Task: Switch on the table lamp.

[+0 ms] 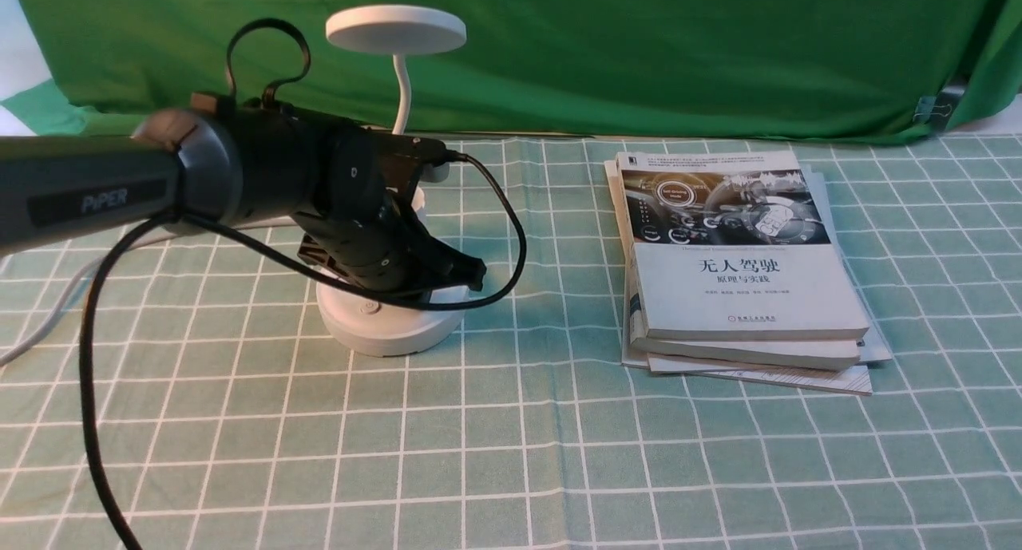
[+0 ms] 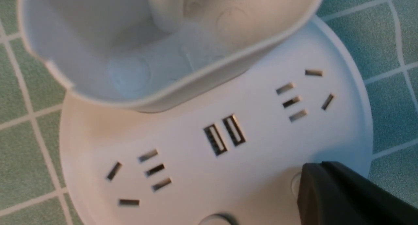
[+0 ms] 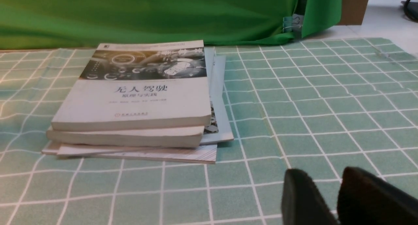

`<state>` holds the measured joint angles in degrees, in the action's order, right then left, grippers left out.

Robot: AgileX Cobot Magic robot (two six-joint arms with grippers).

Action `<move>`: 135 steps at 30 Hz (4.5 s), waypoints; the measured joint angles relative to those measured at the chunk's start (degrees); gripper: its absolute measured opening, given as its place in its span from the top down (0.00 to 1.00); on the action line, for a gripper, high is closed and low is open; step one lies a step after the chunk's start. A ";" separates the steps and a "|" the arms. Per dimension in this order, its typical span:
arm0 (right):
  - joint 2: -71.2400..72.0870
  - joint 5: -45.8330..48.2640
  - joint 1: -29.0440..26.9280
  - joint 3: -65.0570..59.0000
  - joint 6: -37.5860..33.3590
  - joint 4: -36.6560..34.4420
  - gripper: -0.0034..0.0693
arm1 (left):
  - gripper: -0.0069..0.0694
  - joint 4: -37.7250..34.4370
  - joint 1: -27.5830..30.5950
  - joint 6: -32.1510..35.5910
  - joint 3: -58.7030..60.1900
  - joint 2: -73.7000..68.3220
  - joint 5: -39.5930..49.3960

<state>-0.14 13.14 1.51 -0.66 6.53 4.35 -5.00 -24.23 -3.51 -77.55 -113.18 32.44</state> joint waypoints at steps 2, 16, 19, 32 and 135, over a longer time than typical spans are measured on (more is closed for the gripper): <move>0.00 0.00 0.00 0.00 0.00 0.00 0.62 | 0.91 -0.06 0.00 -0.13 0.00 -0.39 0.20; 0.00 -0.07 0.00 0.00 0.00 0.00 0.62 | 0.91 -0.65 0.00 -0.60 1.26 2.11 -0.93; 0.00 -0.07 0.00 0.00 0.00 0.00 0.62 | 0.91 0.13 0.00 -0.60 1.26 3.07 -3.85; 0.00 -0.07 0.00 0.00 0.00 0.00 0.62 | 0.91 0.26 0.00 -0.65 0.89 -0.12 -4.60; 0.00 0.00 0.00 0.00 0.00 0.00 0.63 | 0.91 1.86 20.99 5.57 77.90 113.33 -18.26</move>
<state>-0.14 13.14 1.51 -0.66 6.53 4.35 -3.15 -3.25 2.06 0.35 0.14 14.17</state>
